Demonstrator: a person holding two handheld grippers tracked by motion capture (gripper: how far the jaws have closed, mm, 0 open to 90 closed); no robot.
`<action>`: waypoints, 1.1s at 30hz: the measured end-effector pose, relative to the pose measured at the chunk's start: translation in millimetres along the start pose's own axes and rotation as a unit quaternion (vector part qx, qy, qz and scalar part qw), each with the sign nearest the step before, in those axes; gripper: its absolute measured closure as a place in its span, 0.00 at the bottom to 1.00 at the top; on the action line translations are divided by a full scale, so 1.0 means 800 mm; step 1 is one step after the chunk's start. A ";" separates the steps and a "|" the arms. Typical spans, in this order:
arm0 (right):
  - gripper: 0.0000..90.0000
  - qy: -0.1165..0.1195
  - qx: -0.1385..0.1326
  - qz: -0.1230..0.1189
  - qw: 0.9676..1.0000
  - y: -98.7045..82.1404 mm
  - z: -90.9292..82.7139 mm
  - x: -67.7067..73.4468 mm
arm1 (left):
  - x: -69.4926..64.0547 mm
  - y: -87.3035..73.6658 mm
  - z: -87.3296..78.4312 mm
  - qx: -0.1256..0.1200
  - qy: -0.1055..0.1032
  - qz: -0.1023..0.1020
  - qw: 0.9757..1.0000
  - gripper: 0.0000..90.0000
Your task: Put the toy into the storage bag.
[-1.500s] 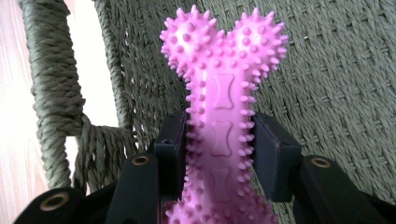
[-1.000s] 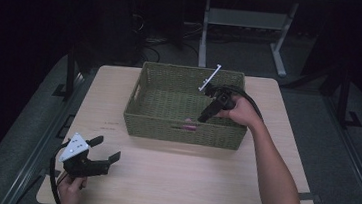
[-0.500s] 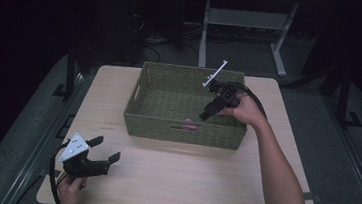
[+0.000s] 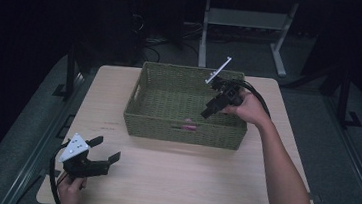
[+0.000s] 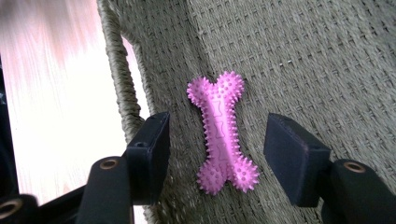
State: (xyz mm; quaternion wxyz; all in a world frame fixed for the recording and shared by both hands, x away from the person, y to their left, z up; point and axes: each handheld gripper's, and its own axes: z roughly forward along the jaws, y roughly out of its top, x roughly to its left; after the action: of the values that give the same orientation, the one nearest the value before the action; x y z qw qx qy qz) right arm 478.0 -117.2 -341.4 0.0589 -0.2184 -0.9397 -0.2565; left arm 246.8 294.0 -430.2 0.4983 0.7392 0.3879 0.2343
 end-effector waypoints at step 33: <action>0.33 -0.021 -0.021 0.001 1.000 -0.015 -0.036 0.019 | -0.002 0.000 0.001 0.002 0.001 0.003 1.000 0.15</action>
State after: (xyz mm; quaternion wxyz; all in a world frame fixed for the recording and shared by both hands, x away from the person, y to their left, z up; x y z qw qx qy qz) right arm 458.7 -135.0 -318.7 0.0352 -0.2258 -0.9349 -0.2715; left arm 246.5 292.6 -430.2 0.4960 0.7408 0.3866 0.2360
